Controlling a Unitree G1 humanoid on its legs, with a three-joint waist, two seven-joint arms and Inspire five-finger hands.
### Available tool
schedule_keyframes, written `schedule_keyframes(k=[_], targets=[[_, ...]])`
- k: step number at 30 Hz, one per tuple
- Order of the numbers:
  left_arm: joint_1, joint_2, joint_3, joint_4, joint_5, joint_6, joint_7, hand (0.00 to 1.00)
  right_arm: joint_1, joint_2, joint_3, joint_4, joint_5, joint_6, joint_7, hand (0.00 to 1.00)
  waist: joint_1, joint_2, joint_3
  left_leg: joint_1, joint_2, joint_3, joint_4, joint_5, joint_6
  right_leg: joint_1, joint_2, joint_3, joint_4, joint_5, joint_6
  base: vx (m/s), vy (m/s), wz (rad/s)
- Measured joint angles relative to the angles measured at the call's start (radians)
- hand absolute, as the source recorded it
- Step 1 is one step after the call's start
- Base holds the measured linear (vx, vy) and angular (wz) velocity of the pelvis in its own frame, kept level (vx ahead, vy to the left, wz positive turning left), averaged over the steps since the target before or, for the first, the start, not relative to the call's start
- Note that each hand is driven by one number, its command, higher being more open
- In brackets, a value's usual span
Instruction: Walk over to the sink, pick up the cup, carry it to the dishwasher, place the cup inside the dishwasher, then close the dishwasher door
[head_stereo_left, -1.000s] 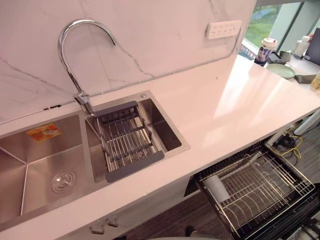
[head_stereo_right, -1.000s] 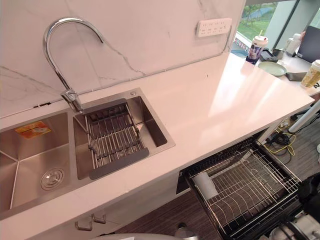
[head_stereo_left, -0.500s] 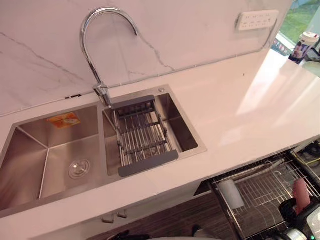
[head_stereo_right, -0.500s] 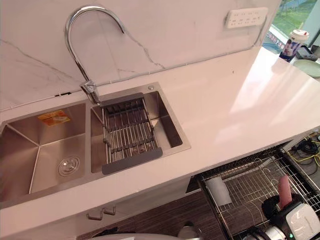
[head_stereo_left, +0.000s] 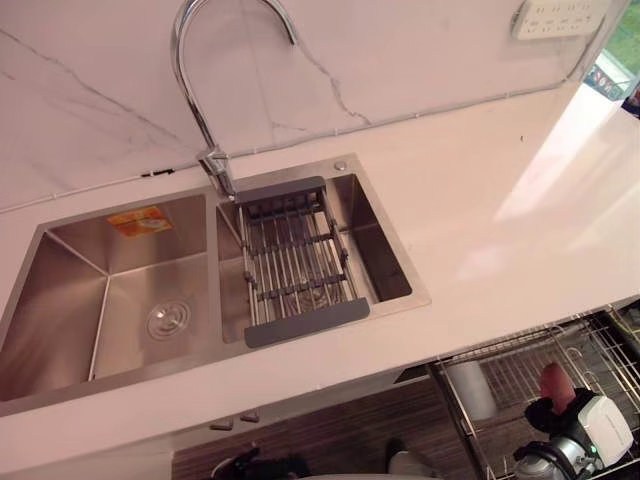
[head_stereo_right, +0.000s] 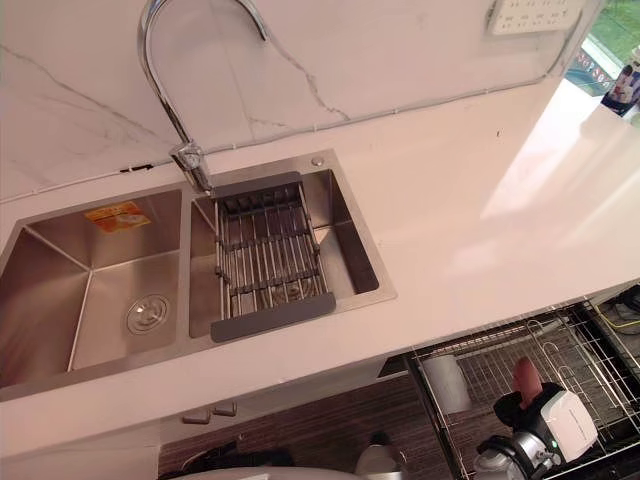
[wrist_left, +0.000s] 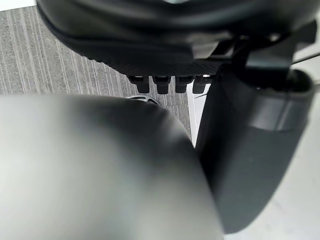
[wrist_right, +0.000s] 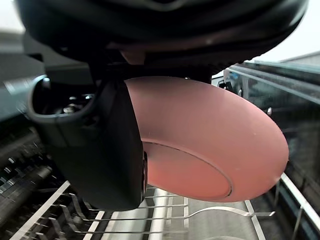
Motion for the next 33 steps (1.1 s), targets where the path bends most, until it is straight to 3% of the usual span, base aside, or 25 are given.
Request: schedule_keyframes(k=[4,7,8,14,21,33], targets=[[-0.005,0.000,0.001,0.000,-0.007,0.002,-0.001,1.00,-0.009,-0.048,0.014,0.008,-0.077,0.075,0.072,0.00,0.000,0.005,0.005,-0.013,0.001,-0.008,0.007,0.000,0.000,-0.005,0.001,-0.006,0.000,-0.001,-0.001,-0.01,-0.013,0.05],[-0.006,0.000,0.002,0.001,-0.007,0.002,-0.002,1.00,-0.016,-0.068,0.022,0.025,-0.120,0.117,0.073,0.00,0.000,0.005,0.005,-0.013,0.002,-0.009,0.007,0.000,0.000,-0.005,0.002,-0.006,0.001,-0.001,-0.001,0.00,0.000,0.00],[-0.006,0.000,0.002,0.001,-0.007,0.002,-0.002,1.00,-0.017,-0.071,0.022,0.027,-0.132,0.122,0.073,1.00,0.000,0.005,0.005,-0.013,0.002,-0.010,0.007,0.000,0.000,-0.005,0.002,-0.006,0.001,-0.001,-0.001,0.00,0.000,0.00],[-0.016,0.000,0.012,0.001,-0.007,0.020,-0.002,1.00,-0.027,-0.089,0.022,0.028,-0.194,0.129,0.065,1.00,-0.001,0.006,0.008,-0.037,0.002,-0.013,0.020,-0.001,0.002,-0.025,0.000,-0.006,0.005,-0.001,-0.002,0.00,-0.001,0.01],[-0.037,-0.001,0.012,0.001,-0.008,0.017,-0.004,1.00,-0.054,-0.084,0.022,0.039,-0.111,0.109,0.025,1.00,-0.001,0.019,0.039,-0.051,0.002,-0.019,0.032,-0.002,0.003,-0.035,-0.004,-0.009,0.014,-0.001,-0.003,-0.01,0.000,0.01],[-0.038,-0.006,0.012,0.008,-0.007,-0.001,-0.004,1.00,-0.039,0.064,0.073,0.041,0.084,-0.047,-0.070,1.00,-0.001,0.024,0.042,-0.043,0.003,-0.019,0.036,-0.002,0.003,-0.025,-0.004,-0.007,0.014,-0.001,-0.003,-0.01,0.000,0.00]])
